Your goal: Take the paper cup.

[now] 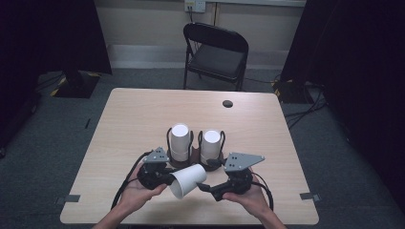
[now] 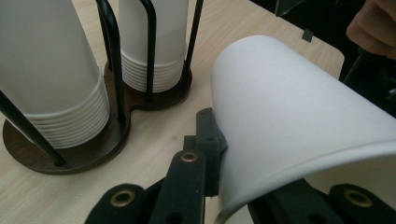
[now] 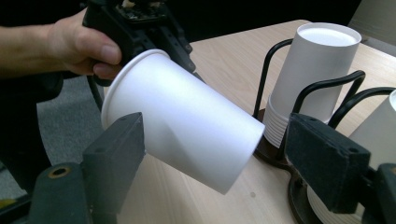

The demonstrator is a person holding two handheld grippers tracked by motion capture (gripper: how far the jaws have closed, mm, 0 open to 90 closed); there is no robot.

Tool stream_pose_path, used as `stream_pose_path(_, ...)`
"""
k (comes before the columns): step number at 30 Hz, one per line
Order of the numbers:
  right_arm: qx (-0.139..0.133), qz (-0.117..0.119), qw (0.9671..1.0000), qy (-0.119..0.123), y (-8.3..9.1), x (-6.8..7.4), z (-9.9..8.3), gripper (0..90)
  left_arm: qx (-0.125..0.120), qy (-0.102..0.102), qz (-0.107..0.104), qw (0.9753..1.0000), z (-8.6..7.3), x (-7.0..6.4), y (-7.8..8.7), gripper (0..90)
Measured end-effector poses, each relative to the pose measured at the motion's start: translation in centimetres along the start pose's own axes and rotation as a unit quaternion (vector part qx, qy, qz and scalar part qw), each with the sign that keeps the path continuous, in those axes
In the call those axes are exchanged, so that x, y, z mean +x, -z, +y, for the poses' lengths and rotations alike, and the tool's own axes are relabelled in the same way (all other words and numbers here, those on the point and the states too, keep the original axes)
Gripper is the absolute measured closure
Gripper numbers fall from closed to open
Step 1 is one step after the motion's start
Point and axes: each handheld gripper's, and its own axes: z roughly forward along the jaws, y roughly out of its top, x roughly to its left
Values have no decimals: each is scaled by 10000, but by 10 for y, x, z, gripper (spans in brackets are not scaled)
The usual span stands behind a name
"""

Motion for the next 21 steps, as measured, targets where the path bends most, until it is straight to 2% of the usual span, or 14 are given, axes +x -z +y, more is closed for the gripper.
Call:
stream_pose_path(4, 144, 8, 9998, 166, -5, 3, -1, 181, 179, -74, -31, 9998, 1, 0, -4, 865)
stream_pose_path(5, 264, 21, 9992, 293, -9, 6, -2, 168, 206, -74, -38, 9998, 1, -1, -5, 863)
stream_pose_path(6, 327, 72, 9989, 332, -11, 7, -3, 159, 382, -122, -54, 9992, 1, -2, -8, 863)
stream_pose_path(7, 398, 121, 9983, 405, -13, 8, -3, 160, 444, -124, -51, 9989, 1, -2, -10, 863)
stream_pose_path(14, 570, 135, 9960, 676, -19, 13, -5, 144, 746, -94, -182, 9970, 4, -6, -16, 863)
stream_pose_path(18, 733, 204, 9935, 844, -23, 17, -6, 136, 788, 8, -233, 9966, 5, -7, -17, 865)
stream_pose_path(19, 885, 273, 9913, 935, -26, 19, -7, 134, 815, 47, -230, 9964, 6, -6, -17, 865)
stream_pose_path(21, 962, 224, 9896, 1050, -29, 20, -9, 129, 878, 116, -258, 9957, 6, -6, -18, 866)
